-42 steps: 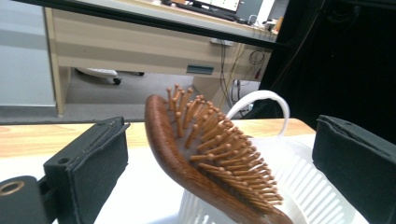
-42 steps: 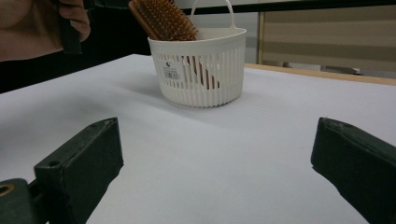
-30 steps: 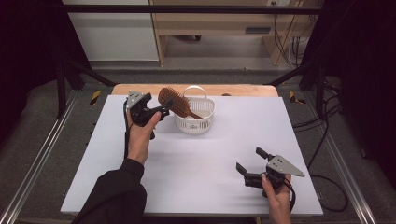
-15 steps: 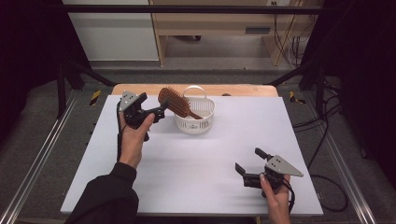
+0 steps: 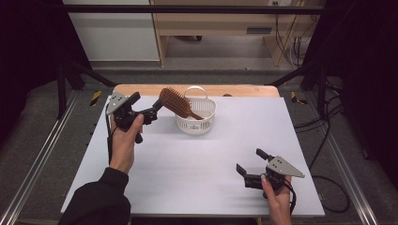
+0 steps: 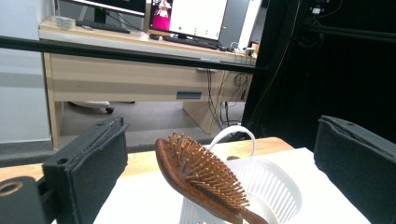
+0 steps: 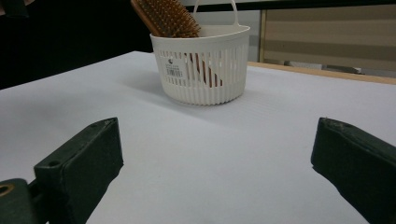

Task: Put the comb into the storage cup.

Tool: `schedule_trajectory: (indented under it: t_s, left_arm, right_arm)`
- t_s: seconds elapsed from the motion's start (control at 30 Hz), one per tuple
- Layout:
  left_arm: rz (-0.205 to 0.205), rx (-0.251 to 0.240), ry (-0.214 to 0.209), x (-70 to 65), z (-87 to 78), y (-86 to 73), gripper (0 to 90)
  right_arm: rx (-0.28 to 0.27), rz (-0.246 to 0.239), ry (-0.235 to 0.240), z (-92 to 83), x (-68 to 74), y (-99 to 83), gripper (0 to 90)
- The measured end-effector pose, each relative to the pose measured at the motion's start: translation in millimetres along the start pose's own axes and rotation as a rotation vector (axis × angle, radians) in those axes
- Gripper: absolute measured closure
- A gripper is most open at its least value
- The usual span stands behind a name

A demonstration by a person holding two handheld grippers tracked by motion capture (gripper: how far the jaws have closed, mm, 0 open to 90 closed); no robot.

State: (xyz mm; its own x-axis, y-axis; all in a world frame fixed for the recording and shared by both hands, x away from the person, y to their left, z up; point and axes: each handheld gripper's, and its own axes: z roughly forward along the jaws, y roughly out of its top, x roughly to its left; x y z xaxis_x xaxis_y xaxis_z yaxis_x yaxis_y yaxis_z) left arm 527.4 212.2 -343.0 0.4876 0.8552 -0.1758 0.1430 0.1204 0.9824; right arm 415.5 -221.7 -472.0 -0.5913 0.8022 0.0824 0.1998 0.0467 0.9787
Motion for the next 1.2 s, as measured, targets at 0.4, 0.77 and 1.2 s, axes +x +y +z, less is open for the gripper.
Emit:
schedule_trajectory:
  t_s: [0.4, 0.77, 1.2]
  left_arm:
    - [0.002, -0.021, 0.005, 7.8, -20.5, 6.8, 2.7]
    - [0.025, -0.026, 0.007, 10.7, -35.8, 4.6, 2.5]
    - [0.021, -0.044, 0.013, 14.2, -53.6, -2.5, 2.4]
  right_arm:
    - [0.001, -0.002, 0.000, 0.3, -0.1, -0.2, 2.8]
    - [0.001, -0.001, -0.001, 0.3, 0.0, -0.3, 2.8]
    - [-0.003, 0.001, -0.001, -0.4, -0.3, 0.1, 2.8]
